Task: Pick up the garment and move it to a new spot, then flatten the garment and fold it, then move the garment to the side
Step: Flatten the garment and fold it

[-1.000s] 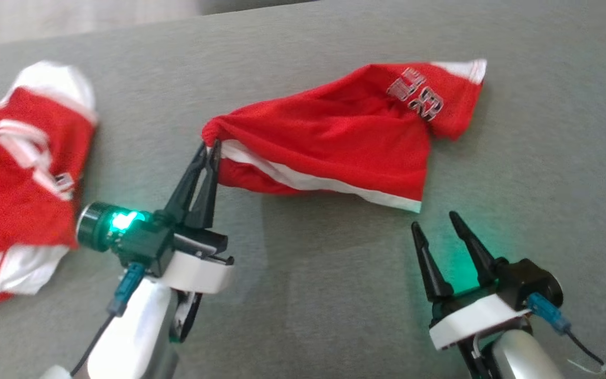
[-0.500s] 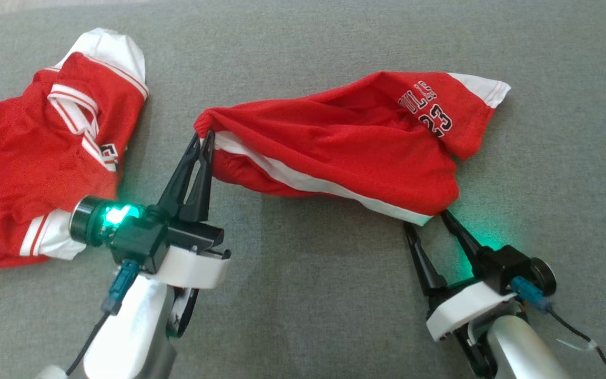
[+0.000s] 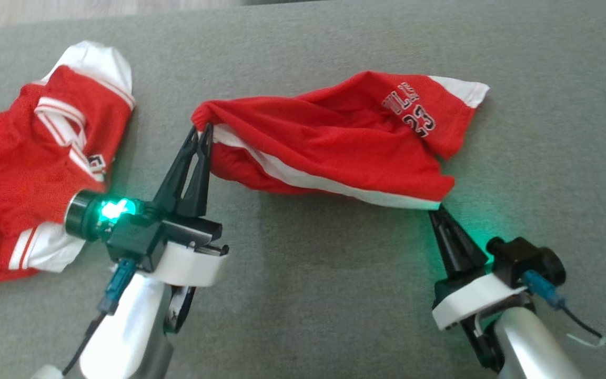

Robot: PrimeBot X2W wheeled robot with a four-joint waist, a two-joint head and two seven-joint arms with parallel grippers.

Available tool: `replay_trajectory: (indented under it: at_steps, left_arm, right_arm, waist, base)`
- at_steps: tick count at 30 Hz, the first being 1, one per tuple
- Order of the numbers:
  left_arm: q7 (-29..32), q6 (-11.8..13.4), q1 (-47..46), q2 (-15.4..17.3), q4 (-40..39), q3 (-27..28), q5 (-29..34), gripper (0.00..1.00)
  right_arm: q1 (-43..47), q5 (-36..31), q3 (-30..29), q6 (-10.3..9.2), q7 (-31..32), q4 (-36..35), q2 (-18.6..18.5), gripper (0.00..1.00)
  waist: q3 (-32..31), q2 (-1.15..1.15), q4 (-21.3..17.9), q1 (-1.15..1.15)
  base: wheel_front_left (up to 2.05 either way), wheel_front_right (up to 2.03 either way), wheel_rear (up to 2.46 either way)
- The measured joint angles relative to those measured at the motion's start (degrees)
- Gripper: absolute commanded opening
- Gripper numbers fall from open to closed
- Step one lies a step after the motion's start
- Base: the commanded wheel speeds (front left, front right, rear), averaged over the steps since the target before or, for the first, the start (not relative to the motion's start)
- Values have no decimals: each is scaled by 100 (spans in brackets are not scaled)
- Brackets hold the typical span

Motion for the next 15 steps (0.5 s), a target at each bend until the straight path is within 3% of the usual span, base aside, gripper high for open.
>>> replay_trajectory:
  at_steps: [8,15]
  left_arm:
    - [30,-175,-121,348,-452,1,147,0]
    - [542,-546,-1262,580,-1154,-145,255,0]
  right_arm:
    - [69,-401,-917,0,0,-1120,5,0]
    - [-259,-827,-1773,0,-1,-2163,-70,0]
  waist:
    - [-159,0,-371,0]
    - [-188,0,-693,0]
  base:
    - [0,0,0]
    - [0,0,0]
